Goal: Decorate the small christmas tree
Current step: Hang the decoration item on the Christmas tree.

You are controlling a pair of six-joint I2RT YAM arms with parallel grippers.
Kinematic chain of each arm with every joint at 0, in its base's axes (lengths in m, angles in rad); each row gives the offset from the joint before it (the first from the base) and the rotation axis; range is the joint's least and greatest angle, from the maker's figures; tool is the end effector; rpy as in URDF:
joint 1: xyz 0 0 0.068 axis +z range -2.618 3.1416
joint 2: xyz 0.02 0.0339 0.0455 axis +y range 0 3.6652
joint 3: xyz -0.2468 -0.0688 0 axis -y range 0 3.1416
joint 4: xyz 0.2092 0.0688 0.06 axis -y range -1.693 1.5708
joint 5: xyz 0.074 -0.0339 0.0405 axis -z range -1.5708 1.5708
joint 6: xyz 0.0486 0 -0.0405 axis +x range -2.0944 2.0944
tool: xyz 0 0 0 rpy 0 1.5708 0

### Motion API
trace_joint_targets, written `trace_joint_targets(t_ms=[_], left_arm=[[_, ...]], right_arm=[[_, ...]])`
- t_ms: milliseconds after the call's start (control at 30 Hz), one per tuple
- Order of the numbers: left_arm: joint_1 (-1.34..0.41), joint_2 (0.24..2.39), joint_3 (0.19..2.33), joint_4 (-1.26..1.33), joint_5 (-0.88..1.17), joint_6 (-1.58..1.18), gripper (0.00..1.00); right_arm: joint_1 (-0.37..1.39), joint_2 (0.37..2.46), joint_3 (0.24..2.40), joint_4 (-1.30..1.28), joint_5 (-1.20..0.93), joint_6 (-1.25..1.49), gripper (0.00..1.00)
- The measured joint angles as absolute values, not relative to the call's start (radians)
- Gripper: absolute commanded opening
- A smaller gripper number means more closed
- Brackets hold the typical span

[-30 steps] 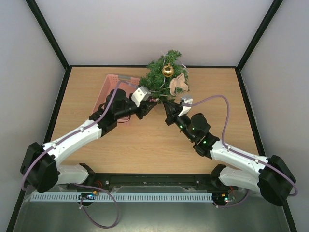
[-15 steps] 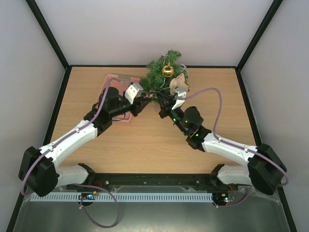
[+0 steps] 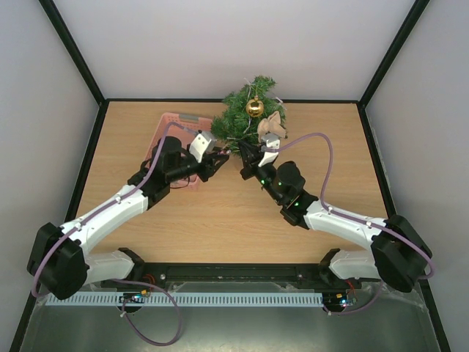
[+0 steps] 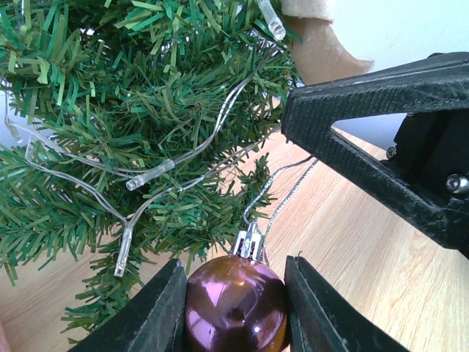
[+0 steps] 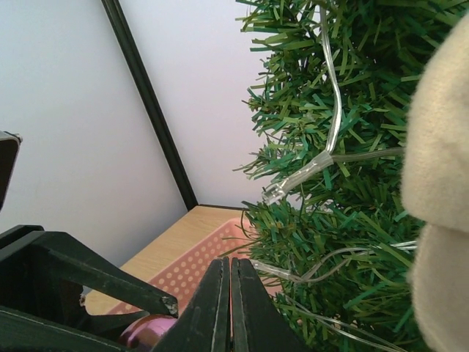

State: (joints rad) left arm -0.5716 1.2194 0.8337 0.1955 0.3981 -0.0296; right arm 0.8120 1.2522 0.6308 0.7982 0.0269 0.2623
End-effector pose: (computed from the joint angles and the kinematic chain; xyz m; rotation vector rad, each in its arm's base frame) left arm 0.2153 -0.1609 0.2996 0.7658 1.6433 -0.7818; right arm 0.1856 0.1939 0.2964 -0.3713 1.4025 0.8699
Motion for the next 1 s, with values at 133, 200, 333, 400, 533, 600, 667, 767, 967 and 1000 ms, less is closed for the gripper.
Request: trace_joint_targets(t_ms=[133, 200, 333, 400, 533, 600, 667, 767, 967, 1000], left_arm=[[-0.572, 1.222, 0.833, 0.195, 0.4, -0.038, 0.24], [-0.572, 1.227, 0.833, 0.194, 0.4, -0.042, 0.24], [-0.572, 1.241, 0.833, 0.187, 0.4, -0.046, 0.24], [-0.57, 1.247, 0.833, 0.184, 0.4, -0.048, 0.24], [-0.565, 1.26, 0.833, 0.174, 0.398, -0.05, 0.24], [-0.56, 1.269, 0.833, 0.168, 0.394, -0.053, 0.23], [-0.554, 1.278, 0.833, 0.162, 0.394, -0.054, 0.23], [-0.547, 1.289, 0.833, 0.155, 0.394, -0.056, 0.23], [-0.538, 1.294, 0.833, 0.151, 0.4, -0.061, 0.24], [-0.537, 1.296, 0.833, 0.151, 0.402, -0.061, 0.24]], right_arm=[[0.812, 1.267, 0.631, 0.796, 0.035, 0.236, 0.02], [0.811, 1.279, 0.631, 0.794, 0.038, 0.226, 0.02], [0.81, 1.304, 0.631, 0.791, 0.041, 0.21, 0.02], [0.81, 1.316, 0.631, 0.79, 0.041, 0.204, 0.02], [0.808, 1.331, 0.631, 0.79, 0.044, 0.196, 0.02], [0.807, 1.336, 0.632, 0.79, 0.046, 0.191, 0.02], [0.804, 1.345, 0.636, 0.789, 0.048, 0.186, 0.02], [0.802, 1.359, 0.649, 0.789, 0.053, 0.182, 0.02], [0.797, 1.382, 0.664, 0.789, 0.064, 0.17, 0.02], [0.797, 1.386, 0.666, 0.789, 0.064, 0.167, 0.02]])
